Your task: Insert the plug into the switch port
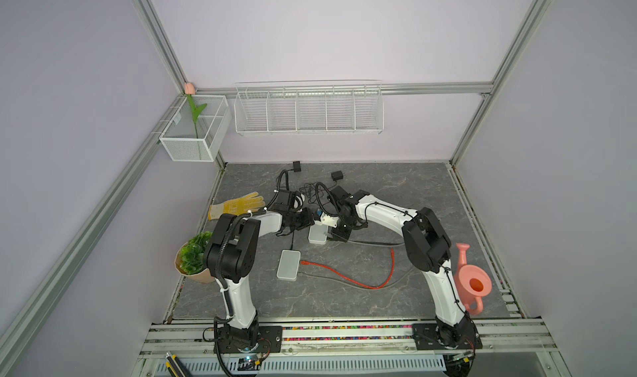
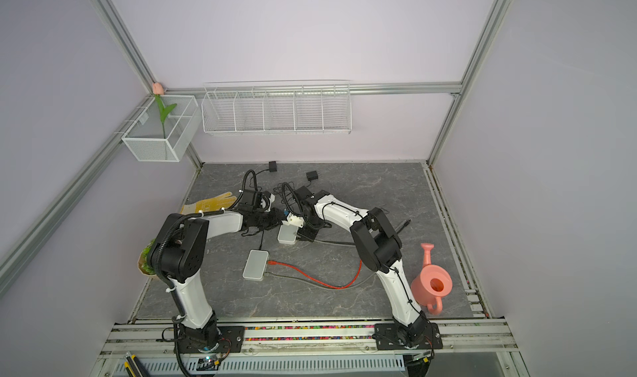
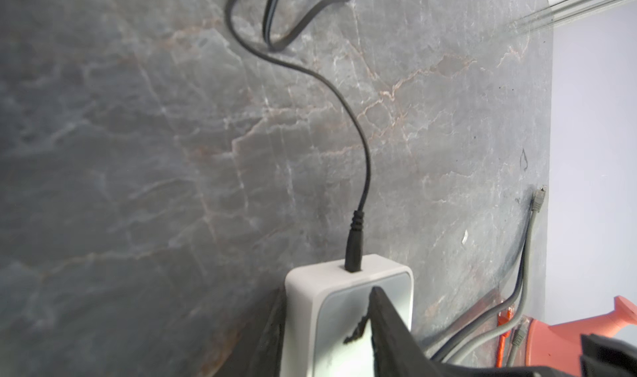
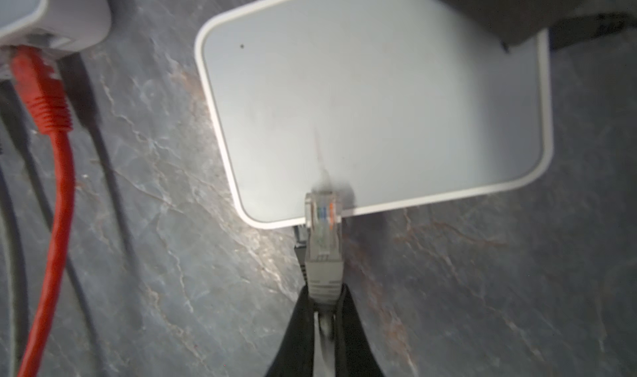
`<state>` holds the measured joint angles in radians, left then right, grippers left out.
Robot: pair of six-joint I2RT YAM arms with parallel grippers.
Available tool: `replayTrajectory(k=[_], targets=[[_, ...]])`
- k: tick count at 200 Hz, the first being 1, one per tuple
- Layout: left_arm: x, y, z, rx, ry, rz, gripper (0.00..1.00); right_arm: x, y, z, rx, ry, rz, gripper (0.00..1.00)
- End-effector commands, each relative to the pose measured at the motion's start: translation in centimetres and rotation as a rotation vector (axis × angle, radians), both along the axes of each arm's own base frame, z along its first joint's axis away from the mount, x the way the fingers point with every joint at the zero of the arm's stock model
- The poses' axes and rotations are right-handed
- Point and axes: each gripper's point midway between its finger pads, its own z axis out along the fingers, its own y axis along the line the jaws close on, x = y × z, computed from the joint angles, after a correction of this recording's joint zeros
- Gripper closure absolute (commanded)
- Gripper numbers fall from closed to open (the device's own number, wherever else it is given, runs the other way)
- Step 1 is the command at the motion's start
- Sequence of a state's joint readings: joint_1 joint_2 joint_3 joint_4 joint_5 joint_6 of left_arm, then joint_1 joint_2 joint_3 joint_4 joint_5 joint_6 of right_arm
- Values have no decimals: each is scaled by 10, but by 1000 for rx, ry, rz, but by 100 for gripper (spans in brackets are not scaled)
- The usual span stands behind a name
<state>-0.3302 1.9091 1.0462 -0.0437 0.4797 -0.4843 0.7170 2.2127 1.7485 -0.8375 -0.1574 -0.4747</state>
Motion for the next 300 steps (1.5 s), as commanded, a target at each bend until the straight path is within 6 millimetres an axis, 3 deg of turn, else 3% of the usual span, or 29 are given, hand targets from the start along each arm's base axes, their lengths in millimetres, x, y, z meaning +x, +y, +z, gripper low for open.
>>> replayTrajectory(k=[1,30,71,83,115,139,181,235,300], targets=[[0,0,-10,35,21,-19,60,11,-16,8,-43,-32,-38,93],[-1,1,-15,44,30,-23,61,18,-18,7,-58,-44,-46,93],[1,1,-12,52,22,-24,61,13,-13,29,8,-23,-35,93],[2,1,-11,49,20,-23,61,20,-18,32,-12,-59,-44,93],[5,-1,-10,49,15,-28,61,40,-39,22,-126,-100,-67,93],[7,-1,-10,50,17,-30,61,50,-42,19,-160,-136,-61,93],[8,-3,-6,40,14,-36,61,44,-43,5,-208,-100,-17,93],[10,-8,-4,32,9,-50,61,26,-24,-9,-191,-50,33,93],[10,-9,-7,36,16,-62,61,3,11,4,-81,-27,85,93]])
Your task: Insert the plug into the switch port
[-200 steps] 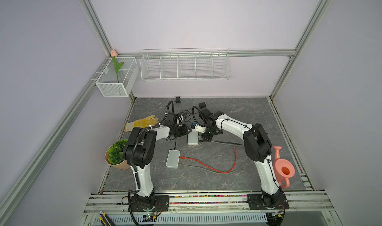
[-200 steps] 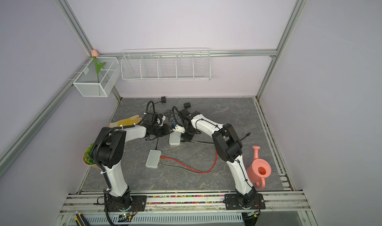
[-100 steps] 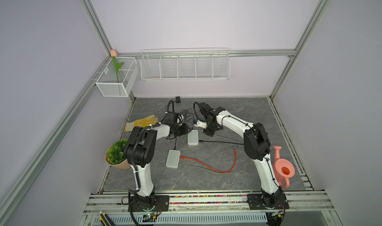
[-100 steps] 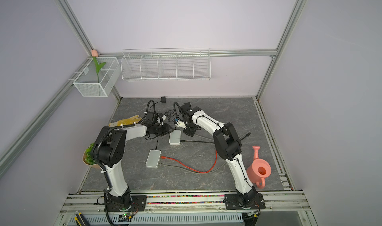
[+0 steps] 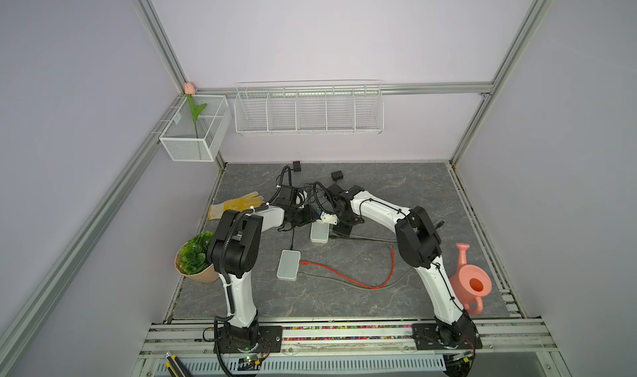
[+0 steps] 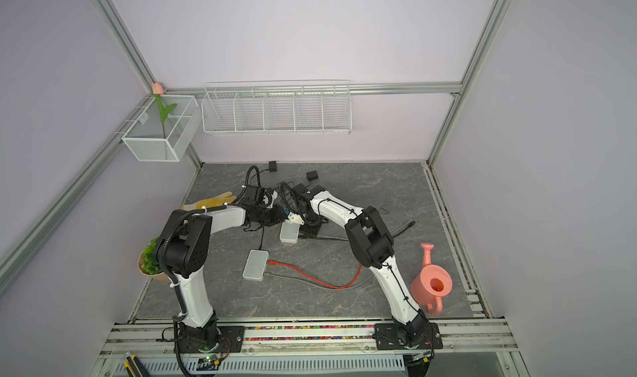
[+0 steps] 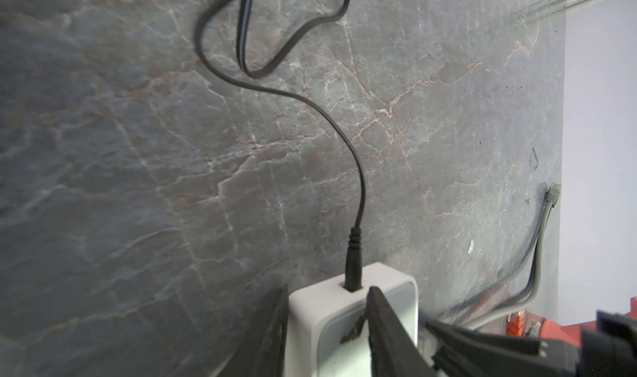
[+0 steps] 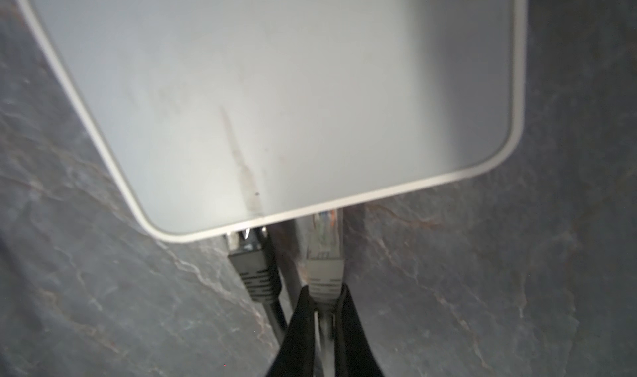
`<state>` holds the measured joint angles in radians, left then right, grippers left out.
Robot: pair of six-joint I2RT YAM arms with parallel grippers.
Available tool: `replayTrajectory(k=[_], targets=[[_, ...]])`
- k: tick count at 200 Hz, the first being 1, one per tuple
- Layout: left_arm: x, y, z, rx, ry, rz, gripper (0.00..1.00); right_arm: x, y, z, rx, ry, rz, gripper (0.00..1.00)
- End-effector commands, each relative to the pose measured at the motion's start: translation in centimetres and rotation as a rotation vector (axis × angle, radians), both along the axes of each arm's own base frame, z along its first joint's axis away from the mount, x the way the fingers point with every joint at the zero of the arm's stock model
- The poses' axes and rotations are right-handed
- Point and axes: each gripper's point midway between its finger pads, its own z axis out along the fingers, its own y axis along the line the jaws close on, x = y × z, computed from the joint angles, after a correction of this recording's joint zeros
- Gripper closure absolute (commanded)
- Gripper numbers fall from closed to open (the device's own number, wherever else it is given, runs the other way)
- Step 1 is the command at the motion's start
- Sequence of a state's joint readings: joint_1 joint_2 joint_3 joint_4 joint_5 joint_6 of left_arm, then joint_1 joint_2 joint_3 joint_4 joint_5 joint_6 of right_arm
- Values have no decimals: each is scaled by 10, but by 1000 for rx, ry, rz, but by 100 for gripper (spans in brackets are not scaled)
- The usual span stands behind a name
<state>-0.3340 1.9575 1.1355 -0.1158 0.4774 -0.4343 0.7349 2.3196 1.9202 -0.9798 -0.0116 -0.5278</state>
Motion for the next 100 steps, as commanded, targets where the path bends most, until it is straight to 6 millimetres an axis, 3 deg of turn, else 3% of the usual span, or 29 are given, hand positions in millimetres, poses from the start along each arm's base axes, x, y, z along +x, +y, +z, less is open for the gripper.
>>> replayTrajectory(k=[1,30,66,100], targets=[[-1,-4,-6,8,17,-25,61,-14,20,12,78,28,38,93],[-3,-4,-6,6,20,-34,61,-19,24,11,92,46,35,93],[-5,-4,-9,9,29,-37,61,0,22,5,100,-7,-7,93],[-11,-4,-17,23,49,-47,62,14,20,13,115,-53,-33,93]])
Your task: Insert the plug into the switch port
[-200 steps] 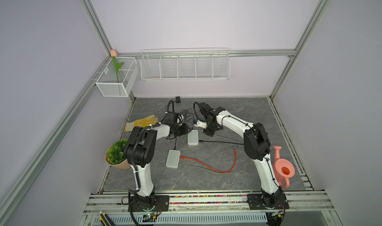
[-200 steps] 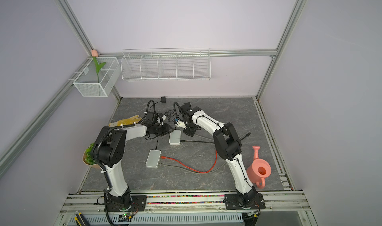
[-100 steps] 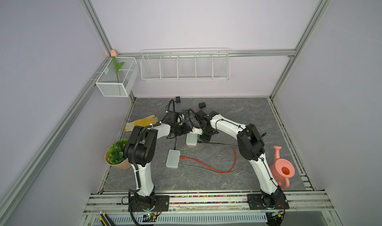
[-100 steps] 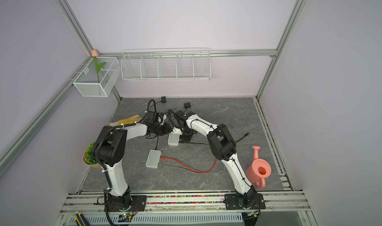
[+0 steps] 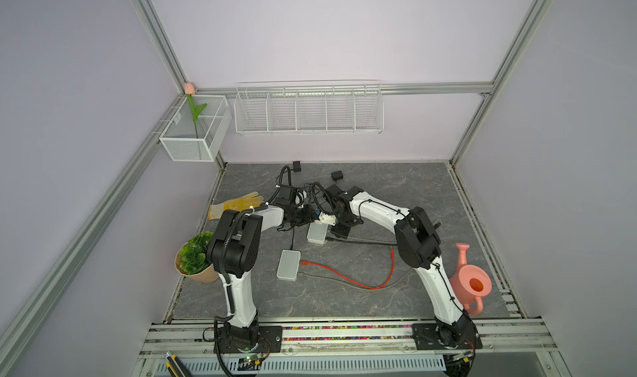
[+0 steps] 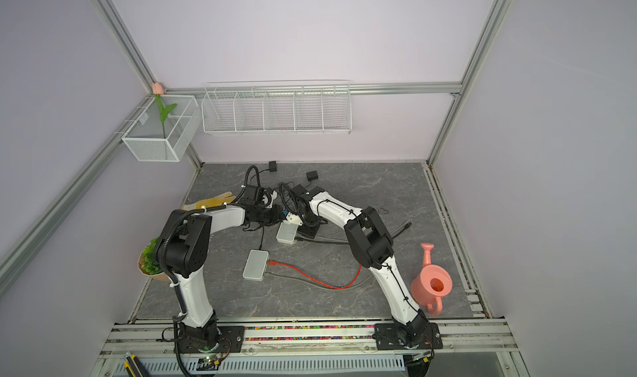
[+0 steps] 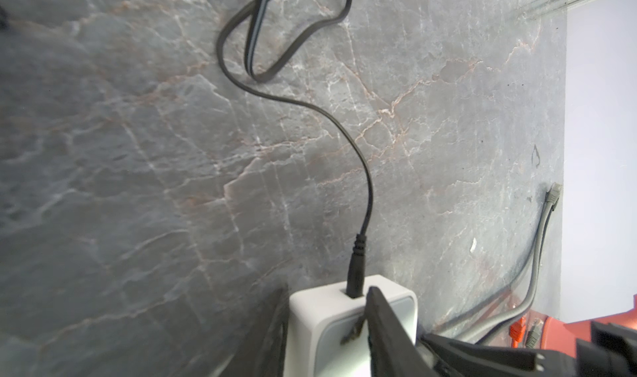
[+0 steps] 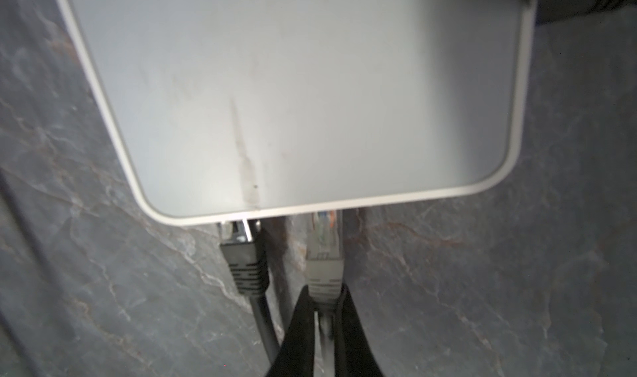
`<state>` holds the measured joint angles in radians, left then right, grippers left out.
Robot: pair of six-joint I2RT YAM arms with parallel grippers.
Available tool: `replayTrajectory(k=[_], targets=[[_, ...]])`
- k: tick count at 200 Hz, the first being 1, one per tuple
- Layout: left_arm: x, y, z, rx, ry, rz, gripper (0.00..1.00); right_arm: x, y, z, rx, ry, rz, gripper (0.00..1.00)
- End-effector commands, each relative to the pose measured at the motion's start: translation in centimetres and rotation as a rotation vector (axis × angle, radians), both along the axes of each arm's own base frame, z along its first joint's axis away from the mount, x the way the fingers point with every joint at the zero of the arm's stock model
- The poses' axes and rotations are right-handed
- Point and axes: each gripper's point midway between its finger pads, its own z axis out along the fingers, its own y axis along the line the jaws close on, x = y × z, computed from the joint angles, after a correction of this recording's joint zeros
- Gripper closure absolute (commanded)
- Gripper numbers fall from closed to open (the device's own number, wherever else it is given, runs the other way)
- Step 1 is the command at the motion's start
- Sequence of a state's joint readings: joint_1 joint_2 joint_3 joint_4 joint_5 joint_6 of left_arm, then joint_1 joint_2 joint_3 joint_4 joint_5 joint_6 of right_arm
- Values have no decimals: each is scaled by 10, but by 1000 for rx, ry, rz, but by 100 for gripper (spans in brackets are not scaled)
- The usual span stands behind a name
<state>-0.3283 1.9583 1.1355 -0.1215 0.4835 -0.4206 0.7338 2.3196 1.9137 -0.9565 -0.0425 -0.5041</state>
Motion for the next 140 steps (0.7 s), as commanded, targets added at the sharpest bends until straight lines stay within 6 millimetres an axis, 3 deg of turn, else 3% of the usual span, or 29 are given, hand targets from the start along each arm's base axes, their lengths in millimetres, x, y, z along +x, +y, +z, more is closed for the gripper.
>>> replayTrajectory(k=[1,88,140], targets=[[-11,-6,-17,21,50,-39,62,15,14,14,80,-67,-15,93],[-17,-10,-21,30,60,-46,62,28,20,17,84,-104,-29,93],[-26,-11,-28,30,66,-47,62,26,27,25,126,-105,-32,93]])
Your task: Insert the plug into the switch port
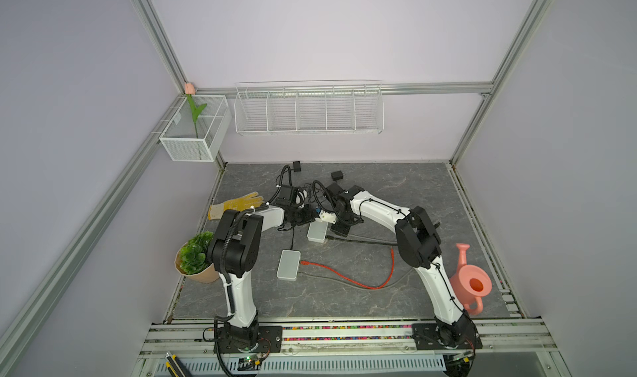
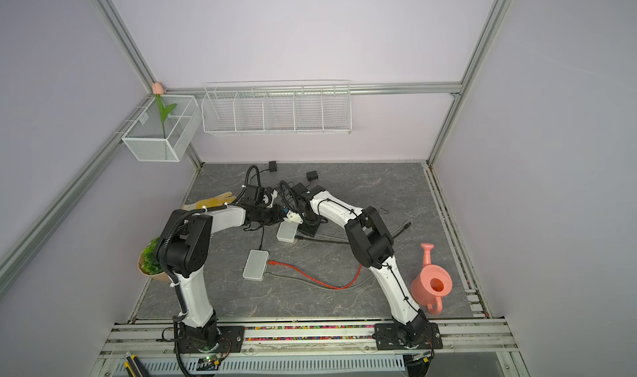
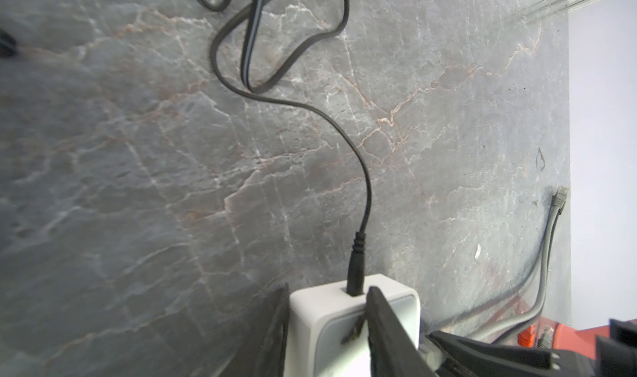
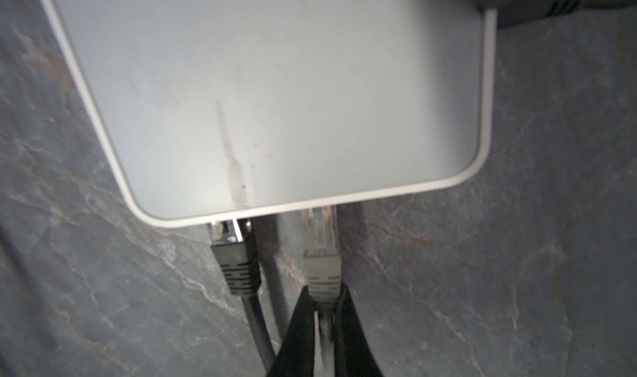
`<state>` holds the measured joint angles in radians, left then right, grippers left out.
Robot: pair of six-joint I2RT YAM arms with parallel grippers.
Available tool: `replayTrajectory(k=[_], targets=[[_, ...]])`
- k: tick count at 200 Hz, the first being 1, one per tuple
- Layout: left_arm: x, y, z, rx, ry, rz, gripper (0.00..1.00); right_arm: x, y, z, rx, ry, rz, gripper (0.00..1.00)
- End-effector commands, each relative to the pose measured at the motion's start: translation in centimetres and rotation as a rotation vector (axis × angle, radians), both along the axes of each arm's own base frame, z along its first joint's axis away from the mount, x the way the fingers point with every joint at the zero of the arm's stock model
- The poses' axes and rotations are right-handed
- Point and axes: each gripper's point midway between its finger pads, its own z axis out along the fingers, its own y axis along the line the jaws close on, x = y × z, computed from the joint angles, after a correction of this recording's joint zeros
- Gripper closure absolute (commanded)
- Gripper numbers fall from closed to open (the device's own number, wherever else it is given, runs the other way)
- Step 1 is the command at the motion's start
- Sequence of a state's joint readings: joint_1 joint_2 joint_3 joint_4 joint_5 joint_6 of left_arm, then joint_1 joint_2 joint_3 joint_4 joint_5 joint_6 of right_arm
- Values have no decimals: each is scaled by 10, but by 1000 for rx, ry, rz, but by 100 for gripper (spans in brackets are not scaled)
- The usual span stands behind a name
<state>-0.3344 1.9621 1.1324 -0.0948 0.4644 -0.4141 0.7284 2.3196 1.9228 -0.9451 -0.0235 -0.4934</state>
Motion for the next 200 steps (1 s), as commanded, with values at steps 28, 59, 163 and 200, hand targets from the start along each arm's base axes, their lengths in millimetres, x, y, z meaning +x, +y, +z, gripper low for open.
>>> replayTrajectory(k=[28,59,163,200], targets=[[-32,-10,-29,18,95,-40,62,2,36,19,141,-44,23,93],[-32,-9,-30,21,90,-29,62,-13,44,18,181,-20,47,93],[-39,-6,-30,44,84,-34,62,11,19,10,86,-96,-67,93],[-38,-6,-31,46,86,-36,62,17,7,9,57,-105,-85,93]])
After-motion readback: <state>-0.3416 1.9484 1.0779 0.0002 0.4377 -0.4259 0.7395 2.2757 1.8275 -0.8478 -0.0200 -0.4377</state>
